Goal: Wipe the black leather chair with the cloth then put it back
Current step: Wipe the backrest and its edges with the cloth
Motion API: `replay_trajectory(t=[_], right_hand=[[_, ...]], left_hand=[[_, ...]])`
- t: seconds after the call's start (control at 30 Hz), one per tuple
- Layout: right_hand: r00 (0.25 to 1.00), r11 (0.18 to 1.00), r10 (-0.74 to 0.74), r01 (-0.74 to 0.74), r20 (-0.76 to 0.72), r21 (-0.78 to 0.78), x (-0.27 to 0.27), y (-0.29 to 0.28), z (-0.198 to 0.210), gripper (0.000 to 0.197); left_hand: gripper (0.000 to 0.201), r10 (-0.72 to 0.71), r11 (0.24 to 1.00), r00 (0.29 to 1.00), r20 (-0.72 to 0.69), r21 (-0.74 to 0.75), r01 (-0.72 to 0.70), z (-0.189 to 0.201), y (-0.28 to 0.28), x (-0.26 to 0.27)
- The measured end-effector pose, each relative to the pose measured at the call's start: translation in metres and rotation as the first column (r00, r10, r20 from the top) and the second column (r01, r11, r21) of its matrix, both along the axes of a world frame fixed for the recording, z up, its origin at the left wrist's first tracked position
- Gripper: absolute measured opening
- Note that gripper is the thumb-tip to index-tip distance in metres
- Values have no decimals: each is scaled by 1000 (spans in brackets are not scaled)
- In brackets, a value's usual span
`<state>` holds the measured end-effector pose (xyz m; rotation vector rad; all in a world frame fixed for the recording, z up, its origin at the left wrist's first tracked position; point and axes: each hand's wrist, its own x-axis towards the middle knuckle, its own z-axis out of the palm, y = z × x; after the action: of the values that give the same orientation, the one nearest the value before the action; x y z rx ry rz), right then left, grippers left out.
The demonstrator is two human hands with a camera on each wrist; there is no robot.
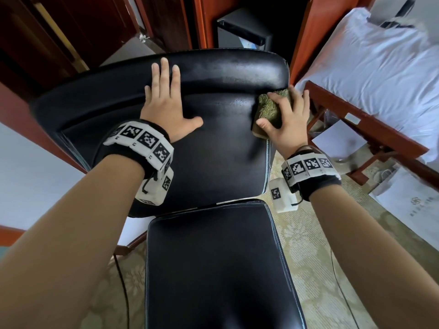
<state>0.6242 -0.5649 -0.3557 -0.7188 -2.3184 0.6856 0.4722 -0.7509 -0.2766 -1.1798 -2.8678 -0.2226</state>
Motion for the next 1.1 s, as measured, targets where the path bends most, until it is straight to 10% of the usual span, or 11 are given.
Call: replay_trajectory(t=[0.37, 0.63, 1.1], right_hand=[[968, 970, 29, -87, 247, 229, 12, 0, 0, 54], [990, 985, 137, -133, -35, 107, -6, -14, 33, 46], [945, 980, -24, -42, 327, 194, 8, 13, 48, 46]], left_hand=[[107, 14, 1000, 1000, -2, -16, -14, 0, 0, 0], [107, 12, 1000, 1000, -24, -4, -13, -2, -1, 2], [106, -4, 1000, 998, -63, 1, 4, -4, 0, -1]])
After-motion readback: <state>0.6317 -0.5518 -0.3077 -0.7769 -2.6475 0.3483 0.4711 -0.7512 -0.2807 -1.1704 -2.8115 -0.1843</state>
